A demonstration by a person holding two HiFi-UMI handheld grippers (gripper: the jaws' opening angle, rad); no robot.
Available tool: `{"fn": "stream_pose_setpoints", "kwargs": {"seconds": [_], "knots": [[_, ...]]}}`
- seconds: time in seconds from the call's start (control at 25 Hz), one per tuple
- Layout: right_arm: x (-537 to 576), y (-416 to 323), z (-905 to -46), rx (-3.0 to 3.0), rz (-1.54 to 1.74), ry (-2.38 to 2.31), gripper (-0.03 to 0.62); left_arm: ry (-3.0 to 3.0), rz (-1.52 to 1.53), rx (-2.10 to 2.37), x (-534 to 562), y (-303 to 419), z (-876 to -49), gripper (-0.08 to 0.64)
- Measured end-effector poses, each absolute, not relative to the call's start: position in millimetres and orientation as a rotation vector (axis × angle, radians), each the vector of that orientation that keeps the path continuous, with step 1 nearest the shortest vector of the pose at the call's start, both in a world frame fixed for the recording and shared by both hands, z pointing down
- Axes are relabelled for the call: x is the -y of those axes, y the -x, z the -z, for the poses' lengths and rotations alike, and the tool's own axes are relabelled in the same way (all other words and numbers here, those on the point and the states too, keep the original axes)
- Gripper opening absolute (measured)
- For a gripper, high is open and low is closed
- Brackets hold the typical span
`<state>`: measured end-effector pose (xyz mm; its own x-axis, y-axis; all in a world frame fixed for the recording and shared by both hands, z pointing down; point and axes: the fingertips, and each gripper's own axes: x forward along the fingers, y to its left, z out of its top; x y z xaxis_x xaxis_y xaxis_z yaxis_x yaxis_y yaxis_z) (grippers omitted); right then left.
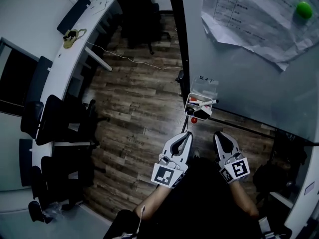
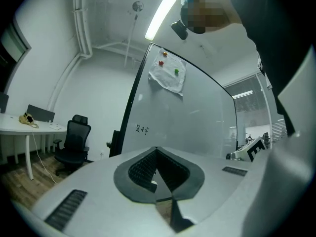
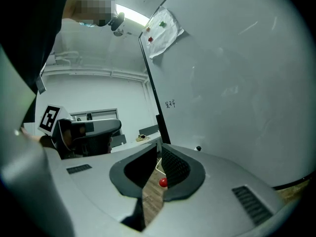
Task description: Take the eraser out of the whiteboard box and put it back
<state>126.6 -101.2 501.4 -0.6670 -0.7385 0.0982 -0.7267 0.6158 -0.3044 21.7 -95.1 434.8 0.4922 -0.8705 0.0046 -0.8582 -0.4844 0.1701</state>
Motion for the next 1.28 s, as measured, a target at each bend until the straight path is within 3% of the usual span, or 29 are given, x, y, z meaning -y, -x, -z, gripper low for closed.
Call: {"fn": "stream_pose_setpoints", "kwargs": {"seconds": [0.12,0.28,0.44,1.28], "knots": [[111.0,-126.4,-509.8,-2.823,0.527,1.227,0.026,-2.556,0.117,1.523,102.7,-23.7,-436.5,0.006],[121.3,-116.2,-523.0,-2.882,0.549,1.175,0.117,-2.542,0.046,1.534,107.4,-20.4,-445.6,0.006],[136.9,-109.8,-539.1,-2.941,0.502,1.178,0.160,-2.562,0.098,1.538,116.4,-14.7,-445.1,0.006],[189.9,-80.7,-569.4,-3.073,0.452,1.162,0.201,-2.521,0.122,1.512,138.9,-6.9,-456.8,0.006]]}}
